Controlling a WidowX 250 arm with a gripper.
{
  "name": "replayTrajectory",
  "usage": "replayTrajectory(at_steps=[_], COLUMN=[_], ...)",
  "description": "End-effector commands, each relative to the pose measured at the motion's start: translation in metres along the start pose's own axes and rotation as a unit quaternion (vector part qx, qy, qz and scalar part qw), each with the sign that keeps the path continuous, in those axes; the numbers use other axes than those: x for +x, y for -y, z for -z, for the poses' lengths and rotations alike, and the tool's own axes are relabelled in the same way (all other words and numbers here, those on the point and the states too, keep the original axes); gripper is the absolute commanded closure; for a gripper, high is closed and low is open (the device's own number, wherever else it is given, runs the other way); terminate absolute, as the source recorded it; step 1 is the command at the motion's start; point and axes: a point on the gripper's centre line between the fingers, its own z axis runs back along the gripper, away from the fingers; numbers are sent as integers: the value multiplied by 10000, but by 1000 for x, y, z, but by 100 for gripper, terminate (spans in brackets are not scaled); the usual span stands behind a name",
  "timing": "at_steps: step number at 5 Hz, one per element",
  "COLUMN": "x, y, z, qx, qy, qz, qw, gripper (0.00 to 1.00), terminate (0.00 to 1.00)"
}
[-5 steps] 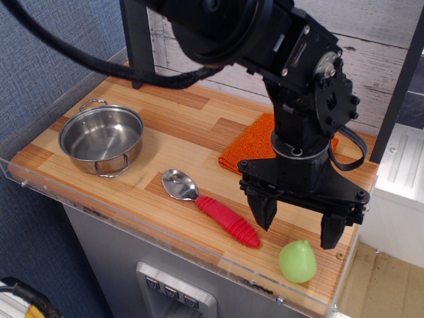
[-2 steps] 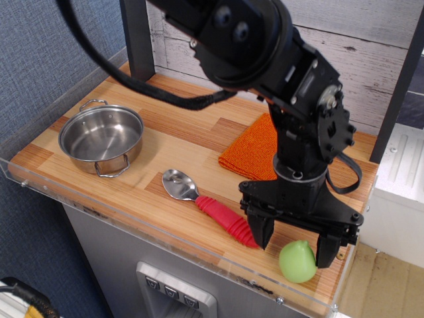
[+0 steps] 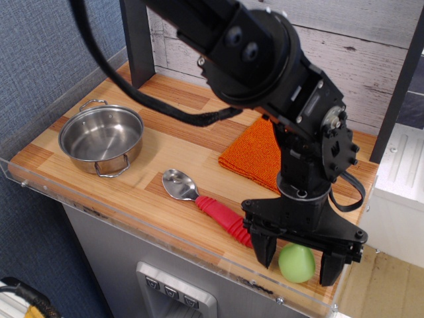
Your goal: Place the green pear on top of the orange towel
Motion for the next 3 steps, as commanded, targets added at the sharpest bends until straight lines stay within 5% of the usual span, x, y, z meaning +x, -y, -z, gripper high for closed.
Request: replayTrajectory(at_steps=[1, 2, 3], x=[3, 1, 3], y=[5, 4, 1], z=[-4, -9, -17], qx=[-156, -109, 15], qy=[-25, 61, 262], qz=[-127, -285, -349], qw=[9998, 9995, 9990], gripper=[0, 100, 100], terminate=[0, 0, 0])
